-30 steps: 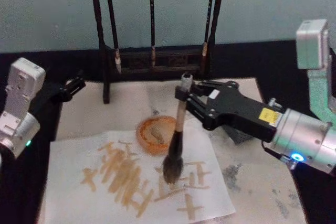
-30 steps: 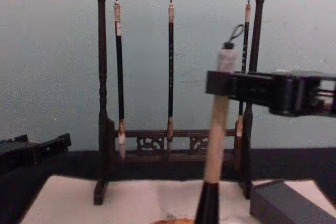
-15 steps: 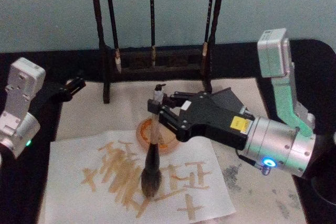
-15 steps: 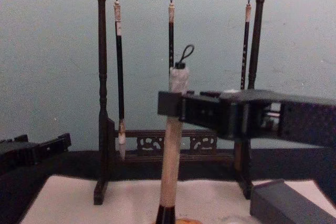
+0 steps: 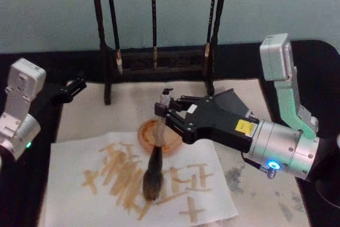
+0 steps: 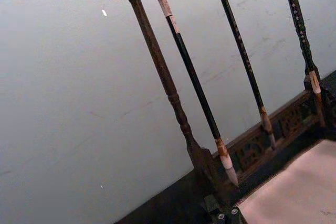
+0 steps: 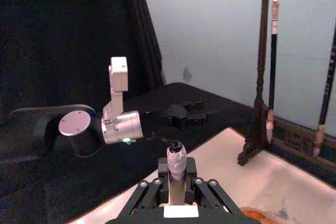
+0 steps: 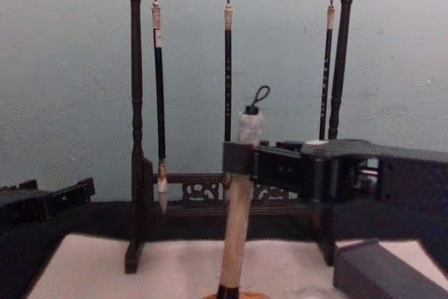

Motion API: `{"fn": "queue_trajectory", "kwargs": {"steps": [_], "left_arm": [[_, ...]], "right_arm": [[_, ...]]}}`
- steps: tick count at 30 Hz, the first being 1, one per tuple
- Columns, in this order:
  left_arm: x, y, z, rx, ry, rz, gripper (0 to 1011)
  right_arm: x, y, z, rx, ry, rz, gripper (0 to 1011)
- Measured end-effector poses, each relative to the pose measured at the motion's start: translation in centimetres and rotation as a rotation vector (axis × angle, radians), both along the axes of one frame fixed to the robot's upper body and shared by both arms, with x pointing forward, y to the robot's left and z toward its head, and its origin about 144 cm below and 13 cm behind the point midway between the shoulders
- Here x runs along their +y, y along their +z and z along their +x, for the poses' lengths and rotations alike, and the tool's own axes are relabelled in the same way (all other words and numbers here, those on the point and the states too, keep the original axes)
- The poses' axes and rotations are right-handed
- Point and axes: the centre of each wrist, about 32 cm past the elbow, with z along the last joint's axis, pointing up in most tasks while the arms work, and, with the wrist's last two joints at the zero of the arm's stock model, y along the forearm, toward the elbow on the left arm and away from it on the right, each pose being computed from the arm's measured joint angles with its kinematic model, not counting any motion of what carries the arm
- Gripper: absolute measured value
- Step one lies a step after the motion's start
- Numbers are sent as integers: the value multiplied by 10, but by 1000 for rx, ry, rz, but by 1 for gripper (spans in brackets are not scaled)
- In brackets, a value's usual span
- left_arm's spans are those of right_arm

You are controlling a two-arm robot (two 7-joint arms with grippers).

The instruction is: Pick up the brush from the inkstone, write on the paper, then place the brush back to its original position.

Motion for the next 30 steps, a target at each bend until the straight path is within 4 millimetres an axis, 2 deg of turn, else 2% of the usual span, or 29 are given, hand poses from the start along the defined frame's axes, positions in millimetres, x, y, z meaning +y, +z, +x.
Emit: {"fn": "queue_trajectory", "kwargs": {"steps": [30], "left_arm": [[0,0,0,0,0,0,1002]], "right_arm": [[-46,0,-5,-2,-141,-11,195]]}}
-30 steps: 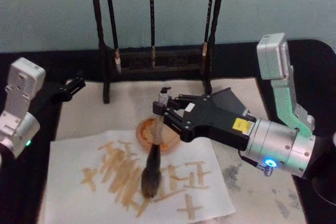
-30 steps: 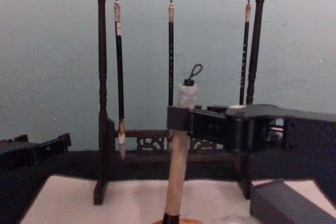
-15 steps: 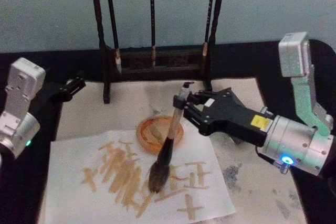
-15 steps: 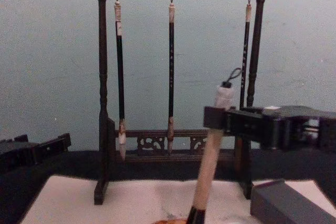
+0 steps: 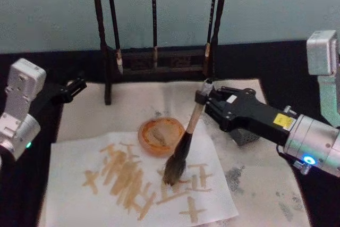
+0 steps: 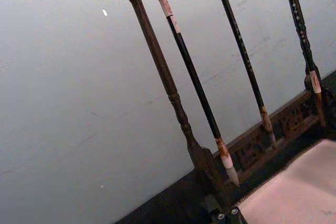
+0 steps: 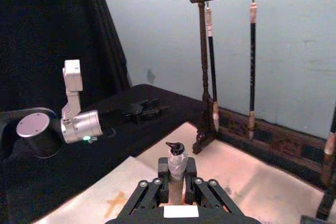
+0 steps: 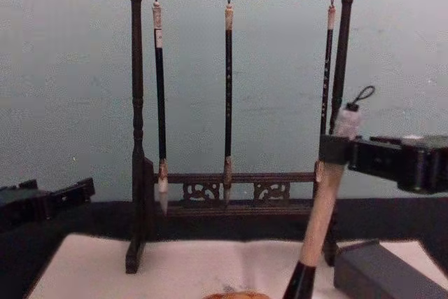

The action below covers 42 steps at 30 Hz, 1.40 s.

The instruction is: Pick up the brush from the inkstone, write on the paper, then place the brush back to its original position.

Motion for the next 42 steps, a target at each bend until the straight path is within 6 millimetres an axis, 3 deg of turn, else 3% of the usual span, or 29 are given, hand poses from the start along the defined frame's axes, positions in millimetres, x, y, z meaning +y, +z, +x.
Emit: {"fn": "queue_trajectory", "kwargs": {"steps": [14,42], "left_arm": [[0,0,0,0,0,0,1000],[0,0,0,0,0,0,1002]], "right_arm": [[-4,6,-3,-8,3,16,195],[45,27,21,-45,87,82,195]]}}
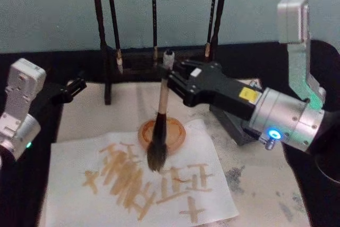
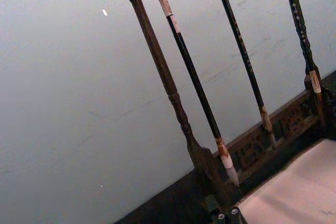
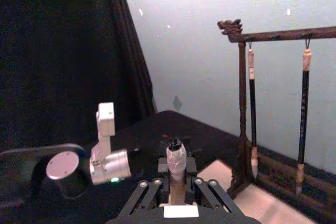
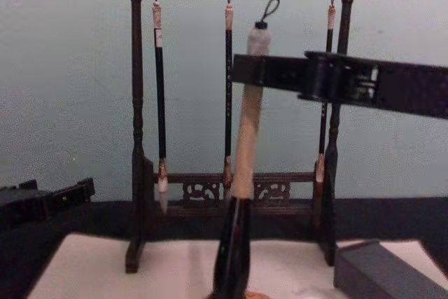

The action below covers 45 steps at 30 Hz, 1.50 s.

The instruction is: Pick up the brush from the inkstone, write on the paper, then place the brush back to its original position.

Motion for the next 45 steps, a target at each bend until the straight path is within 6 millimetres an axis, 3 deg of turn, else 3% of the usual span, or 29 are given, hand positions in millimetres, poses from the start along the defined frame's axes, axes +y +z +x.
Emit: {"fn": "queue_trajectory", "kwargs": {"steps": [23,45], "left_arm": [[0,0,0,0,0,0,1000],[0,0,0,0,0,0,1002]], "right_arm": [[14,-1,46,-7,-88,77,195],[6,-34,77,44,-148,102,195]]}}
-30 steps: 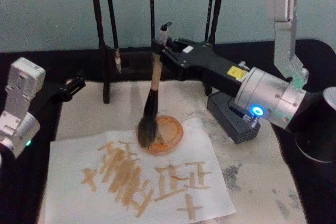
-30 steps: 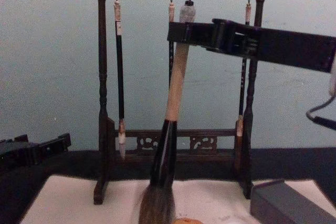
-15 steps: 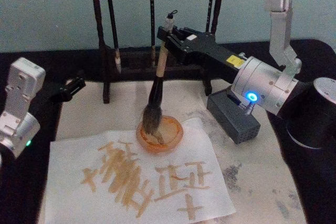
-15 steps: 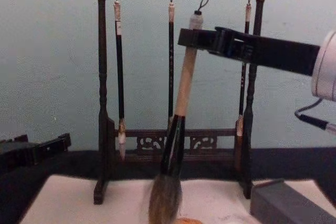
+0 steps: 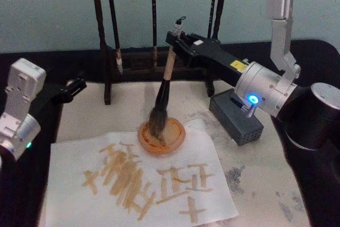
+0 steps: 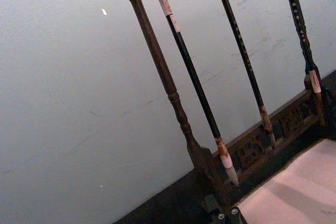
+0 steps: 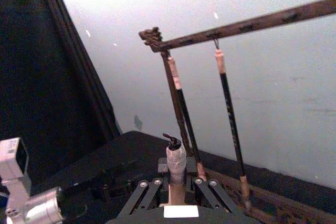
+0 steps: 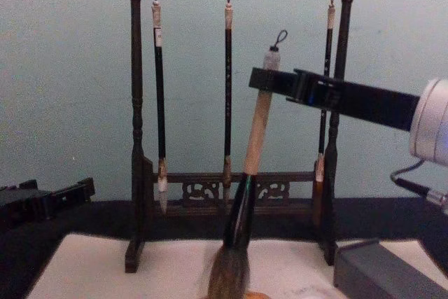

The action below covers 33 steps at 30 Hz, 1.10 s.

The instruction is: Pick up the brush from the inkstone, write on the paper, then place the brush back to its original position.

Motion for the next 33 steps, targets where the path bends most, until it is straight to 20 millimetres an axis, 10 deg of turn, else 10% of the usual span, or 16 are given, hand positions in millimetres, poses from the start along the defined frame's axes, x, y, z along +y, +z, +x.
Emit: {"fn": "queue_trajectory", "kwargs": {"steps": [33], "left_arm": [[0,0,0,0,0,0,1002]], "right_arm": [[-26,-32,5,97,-74,19,195]]}}
